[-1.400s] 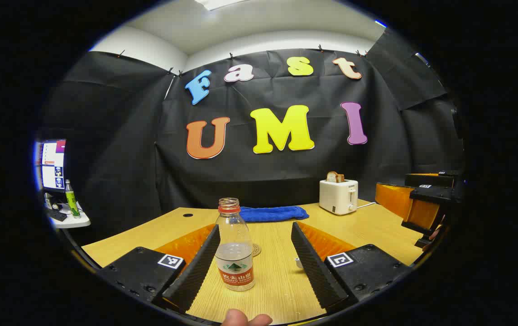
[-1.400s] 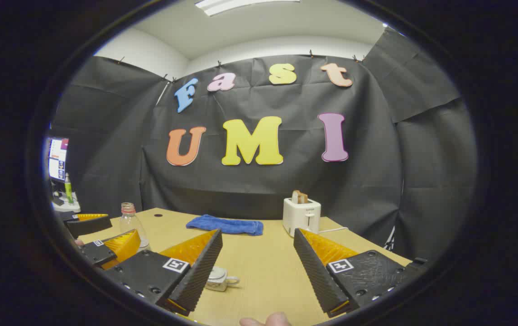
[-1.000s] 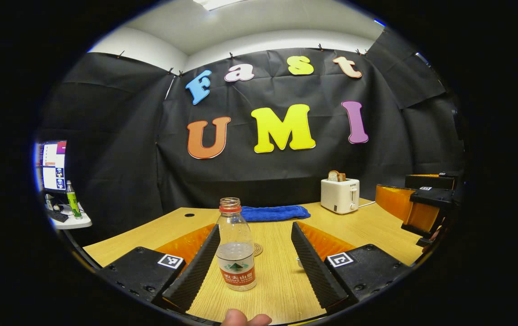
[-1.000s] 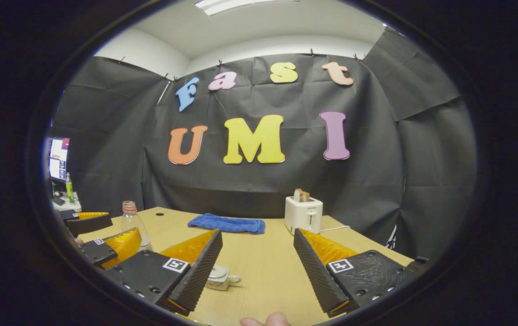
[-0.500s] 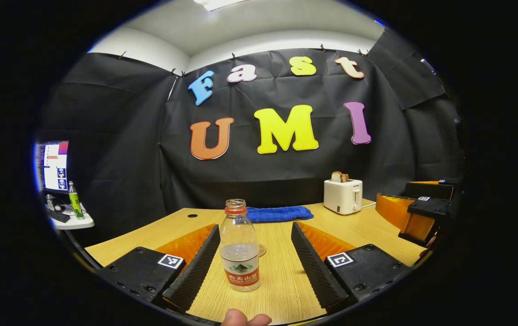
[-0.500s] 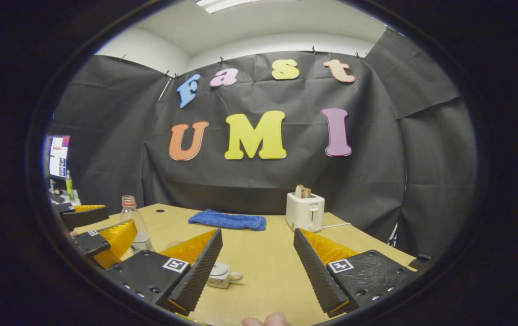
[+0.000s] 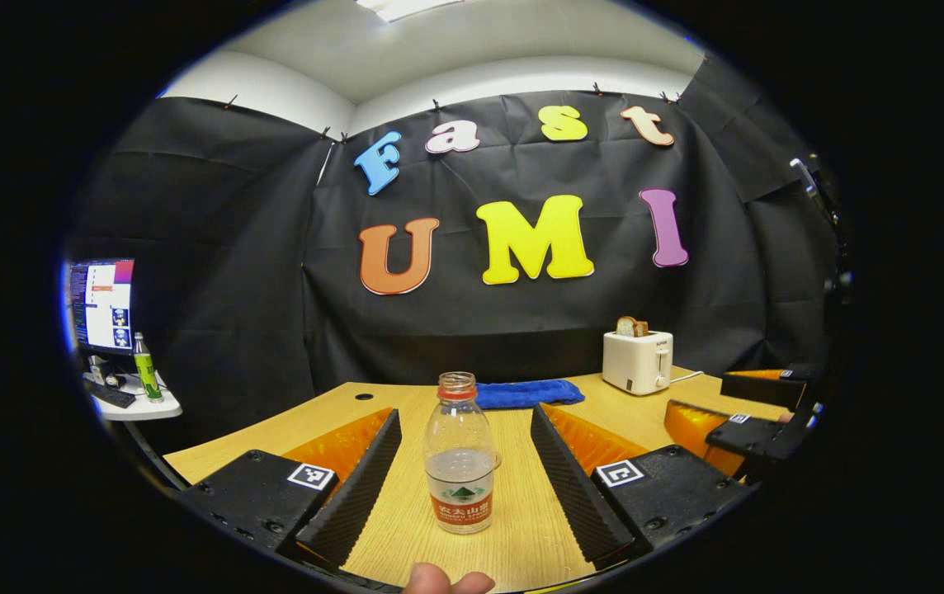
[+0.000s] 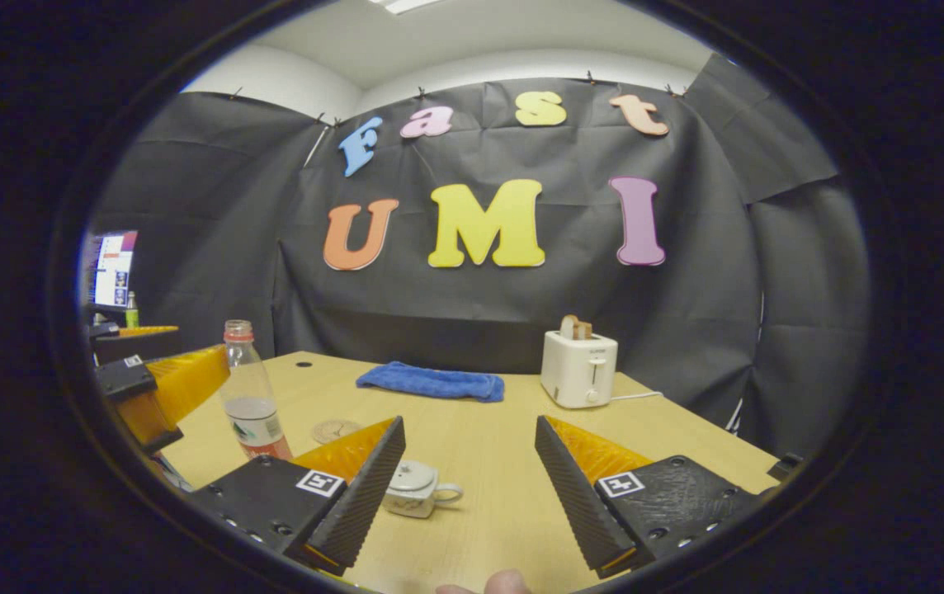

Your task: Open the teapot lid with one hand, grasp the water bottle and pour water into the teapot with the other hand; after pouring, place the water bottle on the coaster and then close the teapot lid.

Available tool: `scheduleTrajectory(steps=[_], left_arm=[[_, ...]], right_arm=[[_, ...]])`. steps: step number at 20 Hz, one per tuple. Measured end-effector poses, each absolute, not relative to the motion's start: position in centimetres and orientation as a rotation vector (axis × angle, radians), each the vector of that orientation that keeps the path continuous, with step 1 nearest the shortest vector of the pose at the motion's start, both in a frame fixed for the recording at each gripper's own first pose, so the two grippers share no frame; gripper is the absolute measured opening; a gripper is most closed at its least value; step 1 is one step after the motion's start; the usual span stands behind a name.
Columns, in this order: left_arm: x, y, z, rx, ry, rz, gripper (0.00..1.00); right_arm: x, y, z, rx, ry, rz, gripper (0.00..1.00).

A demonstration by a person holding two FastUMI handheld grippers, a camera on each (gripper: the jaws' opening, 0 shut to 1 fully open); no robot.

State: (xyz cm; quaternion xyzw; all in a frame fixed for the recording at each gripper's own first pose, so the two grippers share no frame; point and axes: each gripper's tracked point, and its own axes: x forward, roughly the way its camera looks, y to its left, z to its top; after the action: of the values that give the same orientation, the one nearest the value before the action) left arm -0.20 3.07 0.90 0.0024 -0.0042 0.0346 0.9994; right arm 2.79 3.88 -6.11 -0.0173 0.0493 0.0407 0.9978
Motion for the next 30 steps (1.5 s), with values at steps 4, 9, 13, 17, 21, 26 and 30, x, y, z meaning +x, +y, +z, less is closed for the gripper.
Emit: scheduleTrajectory(steps=[4,9,13,17,21,26,30], left_arm=[[0.0,4.4,0.9,0.012,-0.004,0.097,0.99],[0.3,6.3,0.6,0.013,0.008,0.142,0.99],[0.2,6.8,0.6,0.003,0.011,0.151,0.99],[0.2,7.1,0.4,0.000,0.017,0.153,0.99],[0.4,7.5,0.3,-0.002,0.021,0.161,0.99],[0.3,7.6,0.2,-0.010,0.022,0.161,0.99],[0.5,7.7,0.2,-0.021,0.028,0.161,0.99]], right_arm=[[4.6,5.9,-8.7,-0.031,0.150,0.119,0.96],[7.0,7.5,-11.7,-0.033,0.219,0.152,0.96],[8.4,8.3,-13.1,-0.036,0.251,0.173,0.96],[8.9,8.7,-13.6,-0.049,0.263,0.179,0.77],[9.1,9.9,-13.8,-0.057,0.272,0.212,0.50],[10.0,9.6,-13.9,-0.033,0.276,0.209,0.17],[9.8,9.8,-14.1,-0.030,0.284,0.225,0.01]])
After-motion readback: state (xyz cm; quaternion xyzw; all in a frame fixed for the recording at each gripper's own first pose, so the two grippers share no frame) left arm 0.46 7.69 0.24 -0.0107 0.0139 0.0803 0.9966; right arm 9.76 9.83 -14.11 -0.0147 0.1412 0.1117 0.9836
